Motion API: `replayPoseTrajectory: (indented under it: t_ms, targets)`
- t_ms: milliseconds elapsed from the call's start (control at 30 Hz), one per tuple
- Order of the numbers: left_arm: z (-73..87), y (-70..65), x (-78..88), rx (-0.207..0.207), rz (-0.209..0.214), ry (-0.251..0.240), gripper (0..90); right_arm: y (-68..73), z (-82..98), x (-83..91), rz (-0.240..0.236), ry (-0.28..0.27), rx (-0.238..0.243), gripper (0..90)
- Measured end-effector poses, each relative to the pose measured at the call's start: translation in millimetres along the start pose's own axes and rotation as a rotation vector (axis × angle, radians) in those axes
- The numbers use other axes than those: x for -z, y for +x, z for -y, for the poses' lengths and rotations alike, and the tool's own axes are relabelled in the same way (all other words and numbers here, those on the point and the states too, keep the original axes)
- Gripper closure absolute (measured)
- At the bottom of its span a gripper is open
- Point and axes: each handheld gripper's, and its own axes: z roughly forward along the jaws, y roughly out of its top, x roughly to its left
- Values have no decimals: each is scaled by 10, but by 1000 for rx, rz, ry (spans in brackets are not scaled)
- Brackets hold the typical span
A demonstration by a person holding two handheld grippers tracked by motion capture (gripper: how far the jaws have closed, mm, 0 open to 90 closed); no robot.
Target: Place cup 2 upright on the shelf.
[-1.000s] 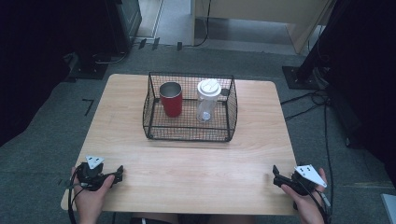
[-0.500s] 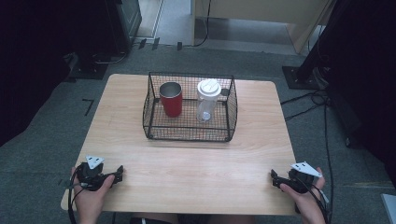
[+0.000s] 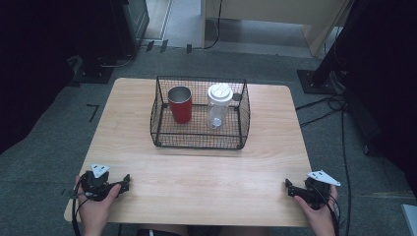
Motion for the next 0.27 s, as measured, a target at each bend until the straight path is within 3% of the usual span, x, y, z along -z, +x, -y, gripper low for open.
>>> replayPoseTrajectory:
  t_ms: [267]
  targets:
    - [-5, -5, -6, 3, -2, -2, 1, 60, 13, 13, 12, 1, -13, 63]
